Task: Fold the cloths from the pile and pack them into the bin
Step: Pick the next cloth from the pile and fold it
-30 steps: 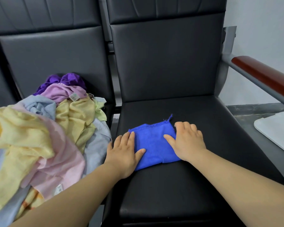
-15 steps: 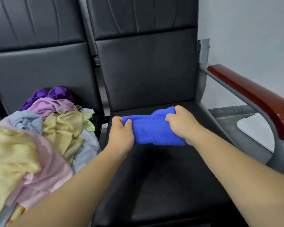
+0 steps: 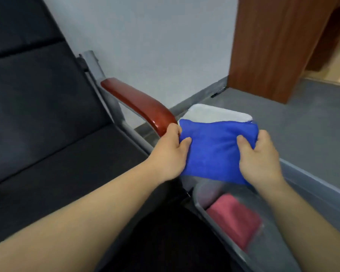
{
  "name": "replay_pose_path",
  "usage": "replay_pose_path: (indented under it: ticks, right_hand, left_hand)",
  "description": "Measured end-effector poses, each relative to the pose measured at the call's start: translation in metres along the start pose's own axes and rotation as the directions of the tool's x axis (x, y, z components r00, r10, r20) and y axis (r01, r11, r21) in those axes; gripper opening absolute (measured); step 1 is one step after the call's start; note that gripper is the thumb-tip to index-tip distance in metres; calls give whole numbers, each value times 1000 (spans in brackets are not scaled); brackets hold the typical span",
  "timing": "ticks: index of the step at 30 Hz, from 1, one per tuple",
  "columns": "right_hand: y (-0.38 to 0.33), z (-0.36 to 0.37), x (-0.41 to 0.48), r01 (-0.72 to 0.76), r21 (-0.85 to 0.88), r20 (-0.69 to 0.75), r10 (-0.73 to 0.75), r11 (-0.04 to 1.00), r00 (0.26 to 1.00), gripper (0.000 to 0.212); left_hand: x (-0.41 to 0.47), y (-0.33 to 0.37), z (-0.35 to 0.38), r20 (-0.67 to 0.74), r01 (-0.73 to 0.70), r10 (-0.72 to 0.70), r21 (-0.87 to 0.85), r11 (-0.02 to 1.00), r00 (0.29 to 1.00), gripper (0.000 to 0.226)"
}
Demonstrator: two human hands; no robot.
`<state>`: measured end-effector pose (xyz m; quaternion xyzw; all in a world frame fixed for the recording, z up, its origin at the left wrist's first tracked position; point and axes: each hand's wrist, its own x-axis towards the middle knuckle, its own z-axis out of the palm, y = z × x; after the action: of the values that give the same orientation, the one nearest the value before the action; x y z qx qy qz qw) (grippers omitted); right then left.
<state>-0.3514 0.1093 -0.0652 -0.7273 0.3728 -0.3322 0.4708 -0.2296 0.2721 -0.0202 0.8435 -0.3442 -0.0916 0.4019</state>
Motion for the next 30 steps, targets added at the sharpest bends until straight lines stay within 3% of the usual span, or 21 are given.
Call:
replay_pose_path:
  ticks: [4, 10, 11, 14, 16, 18, 21, 23, 26, 30]
  right_hand:
    - [79, -30, 1, -201, -7, -137, 198, 980, 971, 14]
    - [173, -25, -20, -467, -19, -136, 461, 884, 877, 22]
    - [185, -21, -23, -502, -42, -124, 494, 864, 860, 23]
    - [214, -11, -32, -633, -169, -14, 641, 755, 768, 34]
    - [234, -7, -34, -661, -321, 121, 721, 679, 682, 50]
    - [247, -7, -32, -606, -468, 203, 745, 644, 635, 62]
    - [224, -12, -18, -519, -551, 256, 724, 654, 640, 66]
    - [200, -13, -5, -427, -555, 274, 641, 714, 717, 53]
    - [158, -8, 3, -267, -427, 351, 430, 864, 832, 29]
    - [84, 7, -6, -62, -183, 465, 142, 981, 874, 17]
  left_hand:
    - [36, 2, 80, 358, -70, 6, 165, 984, 934, 17]
    - [63, -33, 164, 605, -128, -91, 310, 942, 791, 17]
    - [64, -40, 172, 630, -131, -120, 336, 933, 767, 21]
    - [65, -57, 185, 683, -103, -245, 426, 899, 688, 72]
    - [64, -63, 184, 689, -113, -272, 458, 882, 672, 78]
    - [64, -64, 179, 685, -105, -289, 471, 876, 669, 69]
    - [61, -57, 160, 666, -35, -299, 439, 898, 683, 61]
    - [55, -50, 142, 635, 29, -278, 373, 927, 721, 52]
    - [37, -42, 105, 564, 152, -253, 220, 964, 786, 39]
    - [-3, -38, 47, 417, 263, -225, -35, 964, 881, 33]
